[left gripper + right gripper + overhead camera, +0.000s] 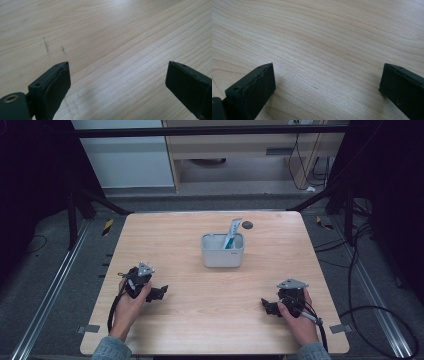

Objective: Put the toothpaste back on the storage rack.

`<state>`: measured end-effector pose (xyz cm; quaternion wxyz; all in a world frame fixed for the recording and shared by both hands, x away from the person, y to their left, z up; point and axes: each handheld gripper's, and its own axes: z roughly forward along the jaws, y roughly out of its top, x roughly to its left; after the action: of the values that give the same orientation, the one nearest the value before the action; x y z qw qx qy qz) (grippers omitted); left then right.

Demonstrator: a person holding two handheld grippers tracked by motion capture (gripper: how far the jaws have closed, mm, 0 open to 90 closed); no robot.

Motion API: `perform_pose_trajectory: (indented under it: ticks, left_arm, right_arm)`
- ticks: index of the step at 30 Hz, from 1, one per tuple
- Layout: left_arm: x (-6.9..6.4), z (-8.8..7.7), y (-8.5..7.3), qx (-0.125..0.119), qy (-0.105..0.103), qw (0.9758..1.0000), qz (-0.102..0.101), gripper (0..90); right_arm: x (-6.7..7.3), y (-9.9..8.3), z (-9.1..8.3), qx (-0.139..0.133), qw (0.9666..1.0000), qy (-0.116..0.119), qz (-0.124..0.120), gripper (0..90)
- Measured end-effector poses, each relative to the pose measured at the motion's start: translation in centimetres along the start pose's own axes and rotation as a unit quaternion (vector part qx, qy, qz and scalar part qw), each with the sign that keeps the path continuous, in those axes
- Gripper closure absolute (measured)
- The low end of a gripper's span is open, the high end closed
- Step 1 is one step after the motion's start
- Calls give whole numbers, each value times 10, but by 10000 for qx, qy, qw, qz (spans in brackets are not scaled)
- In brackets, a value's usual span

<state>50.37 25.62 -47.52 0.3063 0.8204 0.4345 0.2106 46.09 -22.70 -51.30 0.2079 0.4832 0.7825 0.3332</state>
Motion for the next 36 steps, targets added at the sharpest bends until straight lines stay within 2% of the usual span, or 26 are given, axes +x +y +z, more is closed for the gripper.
perform_pose_trajectory:
  ticks: [8, 14, 25, 36]
  left_arm:
    - [16, -3, -15, 20, 131, 9997, -201, 57]
    - [25, -5, -20, -3, 203, 9994, -288, 57]
    - [35, 0, -22, -25, 278, 9989, -380, 57]
    - [41, 6, -30, 37, 327, 9982, -492, 56]
  right_arm:
    - [0, 0, 0, -1, 10000, 0, -7, 4]
    - [0, 0, 0, -2, 10000, 11, -5, 4]
    - [0, 0, 0, -3, 10000, 10, -3, 4]
    - [0, 0, 0, -2, 10000, 12, -6, 4]
